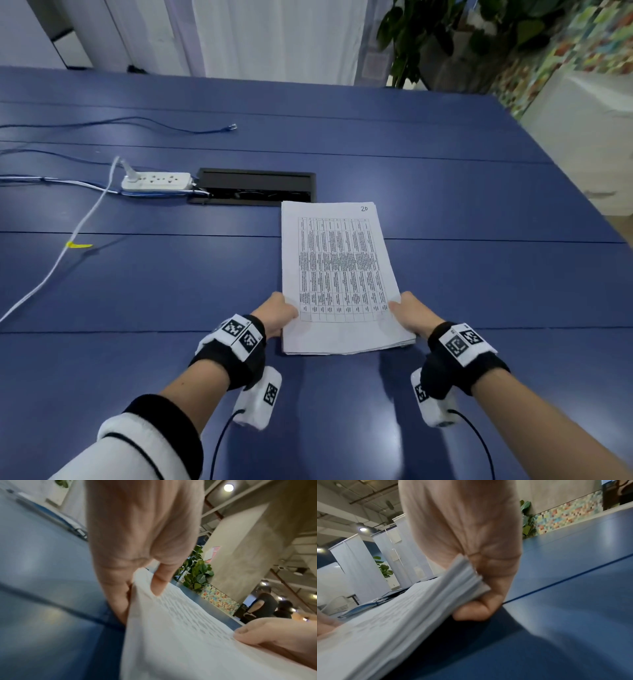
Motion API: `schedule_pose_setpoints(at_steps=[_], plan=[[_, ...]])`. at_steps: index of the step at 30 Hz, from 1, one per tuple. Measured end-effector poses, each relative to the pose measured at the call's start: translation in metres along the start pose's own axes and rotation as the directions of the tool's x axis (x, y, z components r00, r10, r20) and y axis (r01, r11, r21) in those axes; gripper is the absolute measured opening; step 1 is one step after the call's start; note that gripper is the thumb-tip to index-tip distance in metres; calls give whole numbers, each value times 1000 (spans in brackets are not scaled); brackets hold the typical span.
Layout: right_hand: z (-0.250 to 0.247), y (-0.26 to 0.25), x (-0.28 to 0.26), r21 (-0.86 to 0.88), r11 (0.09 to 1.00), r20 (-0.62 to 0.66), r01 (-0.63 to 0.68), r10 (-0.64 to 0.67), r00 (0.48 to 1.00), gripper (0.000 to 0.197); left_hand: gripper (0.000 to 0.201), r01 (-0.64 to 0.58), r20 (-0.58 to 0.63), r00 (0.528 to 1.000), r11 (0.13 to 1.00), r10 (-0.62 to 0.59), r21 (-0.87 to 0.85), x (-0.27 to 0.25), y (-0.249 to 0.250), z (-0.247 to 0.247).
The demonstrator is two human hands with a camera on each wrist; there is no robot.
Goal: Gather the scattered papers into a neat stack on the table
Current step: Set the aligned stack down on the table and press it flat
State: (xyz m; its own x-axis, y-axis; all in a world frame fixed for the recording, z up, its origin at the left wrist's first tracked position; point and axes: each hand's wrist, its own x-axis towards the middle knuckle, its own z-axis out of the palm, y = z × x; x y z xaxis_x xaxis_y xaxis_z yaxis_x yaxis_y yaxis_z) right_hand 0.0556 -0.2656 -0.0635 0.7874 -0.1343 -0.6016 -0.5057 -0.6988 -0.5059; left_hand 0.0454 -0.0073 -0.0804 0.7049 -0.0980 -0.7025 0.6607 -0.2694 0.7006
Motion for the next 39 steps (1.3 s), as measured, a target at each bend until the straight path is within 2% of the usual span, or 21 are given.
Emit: schedule_pose_setpoints(at_steps=[2,4,10,12,15,19,24,27,31,34,39], plan=[[-3,-3,0,-4,1000,29,12,-12,999,26,46,-16,-95,995,996,24,82,10,11,-8],[-10,-9,-4,-6,1000,59,12,-12,998,23,43,-41,-147,988,996,52,75,29,15,-16],[-34,-35,28,24,998,-82,58,-56,995,34,44,-33,-244,968,994,58,106,88,19,-34],[-39,-42,47,40,997,-78,59,-56,995,34,46,-16,-266,963,993,47,118,84,34,-33],[-42,-53,64,41,998,-65,39,-36,997,33,38,-1,-303,952,993,38,119,64,64,-29],[-44,-69,73,-14,1000,-57,27,-28,998,34,41,-17,-323,945,990,62,140,65,84,-27],[-36,-79,83,-156,988,-100,-6,-9,995,23,40,44,-329,944,987,10,157,55,97,-24],[-41,-79,92,-105,994,-71,-7,0,997,18,38,56,-308,951,993,-22,102,57,101,-32],[-58,-96,110,-48,998,-130,31,-37,991,26,15,14,-355,935,999,0,38,75,118,-43],[-65,-110,124,12,999,-136,39,-37,990,21,31,-26,-409,911,999,42,44,91,131,-47],[-64,-122,143,-32,998,-199,48,-54,979,35,35,-15,-414,908,995,57,103,109,149,-49]])
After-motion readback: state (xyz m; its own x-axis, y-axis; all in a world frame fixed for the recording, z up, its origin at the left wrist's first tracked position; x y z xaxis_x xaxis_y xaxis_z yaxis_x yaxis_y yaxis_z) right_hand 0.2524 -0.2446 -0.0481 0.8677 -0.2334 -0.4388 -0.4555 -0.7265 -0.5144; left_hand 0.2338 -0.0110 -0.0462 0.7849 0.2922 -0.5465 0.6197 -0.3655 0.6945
